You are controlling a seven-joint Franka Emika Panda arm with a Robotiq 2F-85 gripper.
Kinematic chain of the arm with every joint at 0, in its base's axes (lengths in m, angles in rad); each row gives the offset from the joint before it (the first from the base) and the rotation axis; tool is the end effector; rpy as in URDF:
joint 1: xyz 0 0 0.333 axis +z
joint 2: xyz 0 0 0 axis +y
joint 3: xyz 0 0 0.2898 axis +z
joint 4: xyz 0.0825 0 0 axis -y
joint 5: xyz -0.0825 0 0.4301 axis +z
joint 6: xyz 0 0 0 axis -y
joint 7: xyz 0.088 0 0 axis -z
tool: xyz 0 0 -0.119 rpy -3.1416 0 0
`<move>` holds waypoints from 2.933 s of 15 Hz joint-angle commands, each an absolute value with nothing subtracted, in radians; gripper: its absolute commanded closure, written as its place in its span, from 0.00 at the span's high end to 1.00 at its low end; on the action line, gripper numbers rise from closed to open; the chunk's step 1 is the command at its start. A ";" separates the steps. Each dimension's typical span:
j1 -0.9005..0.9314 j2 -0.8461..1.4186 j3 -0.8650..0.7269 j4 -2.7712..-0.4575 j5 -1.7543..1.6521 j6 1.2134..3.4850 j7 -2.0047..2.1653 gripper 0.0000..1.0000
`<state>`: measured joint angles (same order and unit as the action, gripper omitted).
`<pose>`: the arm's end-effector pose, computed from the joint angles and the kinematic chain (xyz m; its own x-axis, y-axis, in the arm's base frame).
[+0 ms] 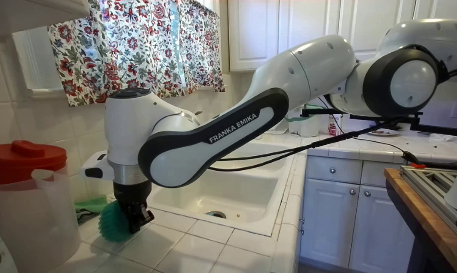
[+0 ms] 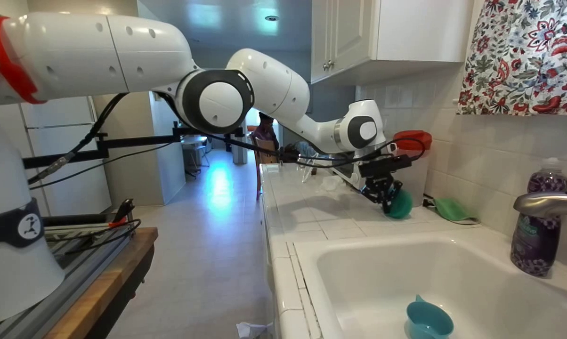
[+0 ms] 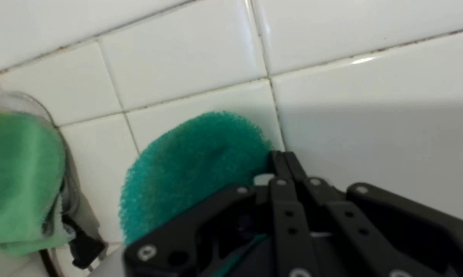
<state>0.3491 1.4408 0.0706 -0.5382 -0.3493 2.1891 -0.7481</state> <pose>0.7842 0.2944 0.0980 0.2988 0.9539 -0.0291 0.9096 -0.2755 0.3109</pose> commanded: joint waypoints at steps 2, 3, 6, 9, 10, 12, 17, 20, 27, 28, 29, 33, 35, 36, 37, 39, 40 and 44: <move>0.347 1.421 0.062 -0.543 -0.347 2.181 -0.679 0.01; 0.337 1.409 0.080 -0.547 -0.335 2.184 -0.705 0.01; 0.311 1.375 0.117 -0.553 -0.311 2.178 -0.737 0.01; 0.278 1.357 0.172 -0.556 -0.268 2.191 -0.743 0.01; 0.265 1.356 0.191 -0.559 -0.251 2.190 -0.734 0.01; 0.240 1.359 0.225 -0.567 -0.217 2.184 -0.720 0.01; 0.205 1.354 0.260 -0.614 -0.167 2.168 -0.684 0.01; 0.213 1.344 0.232 -0.636 -0.178 2.131 -0.610 0.01; 0.219 1.343 0.237 -0.640 -0.181 2.086 -0.542 0.01; 0.219 1.340 0.237 -0.641 -0.182 2.079 -0.542 0.01; 0.222 1.333 0.235 -0.645 -0.183 2.065 -0.535 0.01; 0.256 1.313 0.221 -0.646 -0.195 2.029 -0.461 0.01; 0.259 1.348 0.237 -0.593 -0.187 2.040 -0.496 0.01; 0.267 1.346 0.237 -0.592 -0.187 2.039 -0.493 0.02; 0.268 1.346 0.237 -0.592 -0.187 2.040 -0.493 0.02; 0.261 1.349 0.236 -0.592 -0.187 2.040 -0.493 0.02; 0.258 1.348 0.236 -0.592 -0.187 2.040 -0.494 0.01; 0.272 1.302 0.180 -0.644 -0.209 1.964 -0.390 0.01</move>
<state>0.2604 1.3448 0.2129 -0.5916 -0.1890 2.0150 -0.4668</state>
